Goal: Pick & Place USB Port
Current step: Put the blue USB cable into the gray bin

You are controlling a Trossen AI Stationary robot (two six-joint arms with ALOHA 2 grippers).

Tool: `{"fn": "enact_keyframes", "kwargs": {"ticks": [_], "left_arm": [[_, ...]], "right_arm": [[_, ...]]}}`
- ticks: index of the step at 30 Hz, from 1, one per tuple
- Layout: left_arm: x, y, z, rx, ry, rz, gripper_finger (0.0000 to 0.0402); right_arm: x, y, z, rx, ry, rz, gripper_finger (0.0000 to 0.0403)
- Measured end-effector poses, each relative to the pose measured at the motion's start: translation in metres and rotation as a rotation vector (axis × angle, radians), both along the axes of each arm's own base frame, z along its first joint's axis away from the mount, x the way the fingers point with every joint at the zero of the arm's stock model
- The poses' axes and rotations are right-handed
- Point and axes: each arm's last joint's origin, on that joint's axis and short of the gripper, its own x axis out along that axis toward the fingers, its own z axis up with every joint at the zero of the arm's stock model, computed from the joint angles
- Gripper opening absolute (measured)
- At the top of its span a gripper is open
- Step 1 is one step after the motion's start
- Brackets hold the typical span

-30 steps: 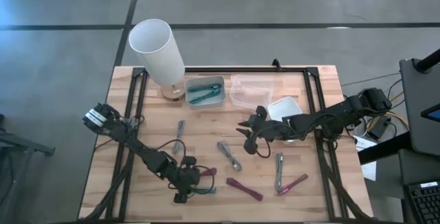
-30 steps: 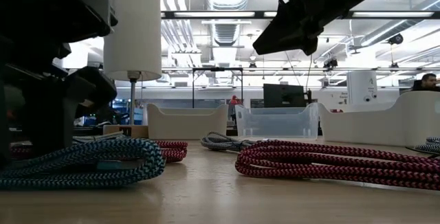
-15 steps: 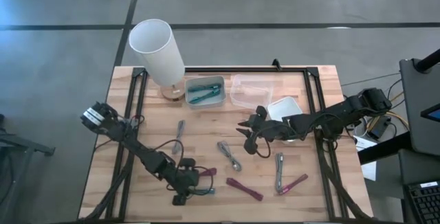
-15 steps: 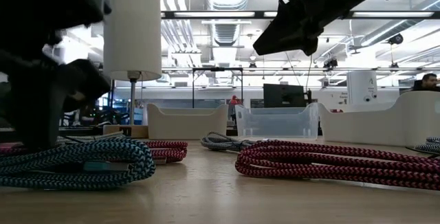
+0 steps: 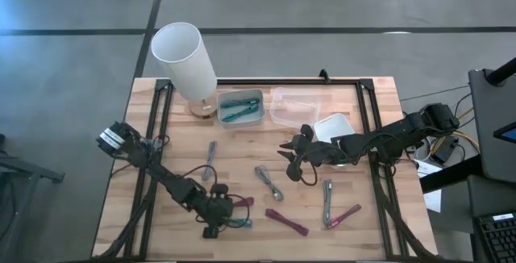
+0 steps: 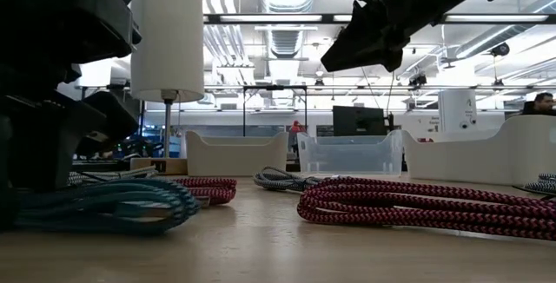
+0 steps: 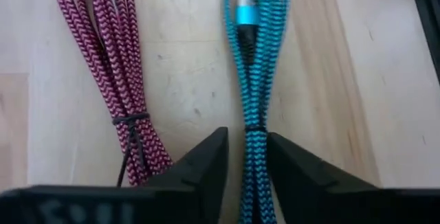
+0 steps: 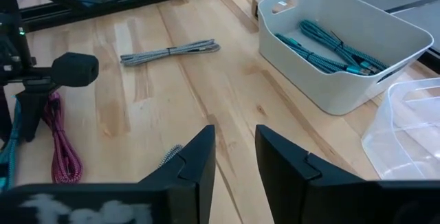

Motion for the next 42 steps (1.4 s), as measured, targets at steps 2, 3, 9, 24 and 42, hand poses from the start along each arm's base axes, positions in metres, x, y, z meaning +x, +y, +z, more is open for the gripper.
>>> {"fn": "enact_keyframes", "kwargs": {"ticks": [2,3,9,24,42], "left_arm": [[0.0,0.0,0.0,0.001,0.001,0.0,0.009],[0.0,0.0,0.0,0.001,0.002,0.0,0.007],[0.004,-0.003,0.003,-0.049,-0.04,-0.012,0.0015],[0.021,0.005,0.056,0.158,-0.199,-0.008,0.0018],[0.051,0.112,0.097,0.591,-0.174,0.181,0.002]], "right_arm": [[0.0,0.0,0.0,0.0,0.001,0.0,0.0105],[0.0,0.0,0.0,-0.001,0.001,0.0,0.0105],[0.0,0.0,-0.001,-0.001,0.002,0.0,0.0098],[-0.001,0.0,-0.001,-0.005,0.004,0.002,0.0105],[-0.001,0.0,-0.002,-0.008,0.004,0.003,0.0101]]}}
